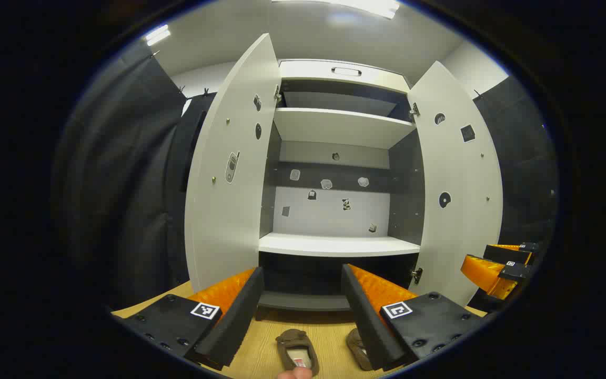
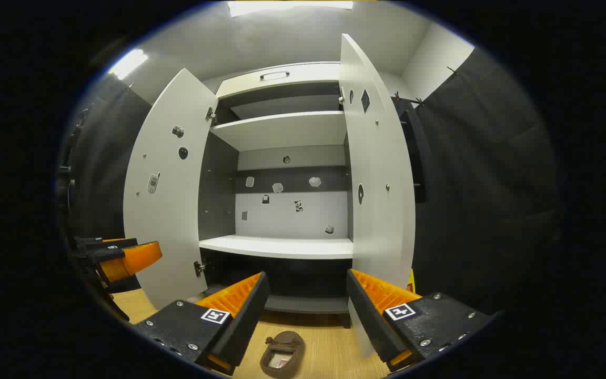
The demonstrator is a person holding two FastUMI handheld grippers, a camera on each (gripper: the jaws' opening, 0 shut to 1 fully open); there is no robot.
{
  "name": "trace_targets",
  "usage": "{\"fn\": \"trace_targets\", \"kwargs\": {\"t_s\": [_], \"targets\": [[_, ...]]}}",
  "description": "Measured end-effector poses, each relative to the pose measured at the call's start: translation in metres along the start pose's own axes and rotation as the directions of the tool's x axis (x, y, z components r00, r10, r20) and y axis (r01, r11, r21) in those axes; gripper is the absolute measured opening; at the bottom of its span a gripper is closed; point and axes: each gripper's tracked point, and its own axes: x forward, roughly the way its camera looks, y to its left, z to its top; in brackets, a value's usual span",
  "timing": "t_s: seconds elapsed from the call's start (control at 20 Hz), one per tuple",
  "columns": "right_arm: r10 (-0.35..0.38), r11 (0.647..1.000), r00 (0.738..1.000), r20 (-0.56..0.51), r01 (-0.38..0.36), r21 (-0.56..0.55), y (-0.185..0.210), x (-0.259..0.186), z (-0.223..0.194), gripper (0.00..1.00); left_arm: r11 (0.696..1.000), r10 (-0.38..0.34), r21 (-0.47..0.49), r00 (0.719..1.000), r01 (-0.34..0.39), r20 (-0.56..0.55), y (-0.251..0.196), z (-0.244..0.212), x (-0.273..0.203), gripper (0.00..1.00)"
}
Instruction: Grab one shoe with the right hand and put it into the shoe cabinet, grab the other shoe with the left hand and put it into the shoe cabinet; then close the right door with the right hand and the left door with the left hand.
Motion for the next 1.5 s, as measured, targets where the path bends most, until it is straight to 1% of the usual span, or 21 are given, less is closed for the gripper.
{"fn": "trace_targets", "kwargs": {"t_s": [0.05,0.1,0.25,0.3,0.35,0.4,0.45,0.5,0.55,0.6,0.75,0.8,0.85,0.9,1.1,1.15,1.3,1.35,1.4,1.5], "targets": [[0.000,1.000,1.000,0.002,0.000,0.000,0.000,0.000,0.001,0.91,1.000,0.010,0.007,1.000,-0.010,0.008,0.003,0.002,-0.001,0.96],[-0.001,1.000,1.000,0.005,0.001,-0.004,0.000,0.000,0.001,0.91,1.000,0.016,0.011,1.000,-0.017,0.021,0.005,0.005,-0.002,0.96],[-0.004,1.000,1.000,0.010,0.004,-0.010,0.000,0.000,0.002,0.91,1.000,0.011,0.010,1.000,-0.012,0.024,0.004,0.006,-0.001,0.96],[-0.004,1.000,1.000,0.011,0.004,-0.010,0.000,-0.001,0.003,0.91,1.000,0.015,0.010,1.000,-0.015,0.028,0.005,0.008,-0.002,0.99],[-0.006,1.000,1.000,0.013,0.006,-0.011,0.000,-0.001,0.003,0.91,1.000,0.015,0.011,0.999,-0.015,0.032,0.005,0.008,-0.002,0.96],[-0.007,1.000,1.000,0.014,0.007,-0.010,-0.001,-0.001,0.003,0.91,1.000,0.015,0.014,0.999,-0.016,0.033,0.005,0.009,-0.003,0.96],[-0.008,1.000,1.000,0.012,0.008,-0.009,-0.001,-0.001,0.003,0.91,1.000,0.016,0.017,0.999,-0.016,0.033,0.005,0.009,-0.003,0.99],[-0.008,1.000,1.000,0.010,0.008,-0.008,-0.001,-0.001,0.002,0.91,1.000,0.014,0.019,0.999,-0.015,0.033,0.005,0.009,-0.003,0.96],[-0.009,1.000,1.000,0.011,0.009,-0.008,0.000,-0.001,0.003,0.91,1.000,0.010,0.018,0.999,-0.011,0.033,0.004,0.008,-0.004,0.99],[-0.010,1.000,1.000,0.012,0.010,-0.010,-0.001,-0.001,0.003,0.91,1.000,0.005,0.013,0.999,-0.005,0.037,0.003,0.008,-0.004,0.96],[-0.006,1.000,1.000,0.013,0.007,-0.014,0.001,-0.001,0.003,0.91,1.000,0.006,0.019,0.999,-0.007,0.035,0.002,0.009,-0.004,0.96],[-0.004,1.000,1.000,0.015,0.005,-0.012,0.002,0.000,0.005,0.91,1.000,0.007,0.023,0.999,-0.008,0.036,0.002,0.009,-0.004,0.99],[-0.003,1.000,1.000,0.017,0.004,-0.011,0.002,-0.001,0.005,0.91,1.000,0.006,0.025,0.999,-0.007,0.036,0.003,0.010,-0.003,0.96],[-0.005,1.000,1.000,0.020,0.005,-0.012,0.002,-0.001,0.006,0.91,1.000,0.008,0.028,0.999,-0.009,0.036,0.003,0.010,-0.003,0.99],[0.000,1.000,1.000,0.011,0.000,-0.017,0.002,0.000,0.001,0.91,0.999,0.007,0.034,0.999,-0.009,0.040,0.003,0.011,-0.004,0.99],[0.003,1.000,1.000,0.008,-0.003,-0.018,0.003,0.002,-0.001,0.91,0.999,0.009,0.039,0.999,-0.011,0.039,0.004,0.011,-0.004,0.96],[0.022,0.999,1.000,-0.002,-0.022,-0.045,0.007,0.015,-0.017,0.92,0.999,0.014,0.049,0.999,-0.016,0.042,0.004,0.013,-0.005,0.96],[0.029,0.998,0.999,-0.018,-0.030,-0.059,0.009,0.019,-0.028,0.92,0.999,0.016,0.051,0.999,-0.018,0.042,0.005,0.013,-0.006,0.99],[0.038,0.997,0.998,-0.044,-0.041,-0.072,0.011,0.024,-0.043,0.92,0.998,0.020,0.052,0.999,-0.022,0.041,0.006,0.012,-0.005,0.96],[0.061,0.994,0.990,-0.127,-0.071,-0.078,0.018,0.031,-0.081,0.92,0.998,0.028,0.052,0.999,-0.030,0.035,0.007,0.011,-0.005,0.96]]}}
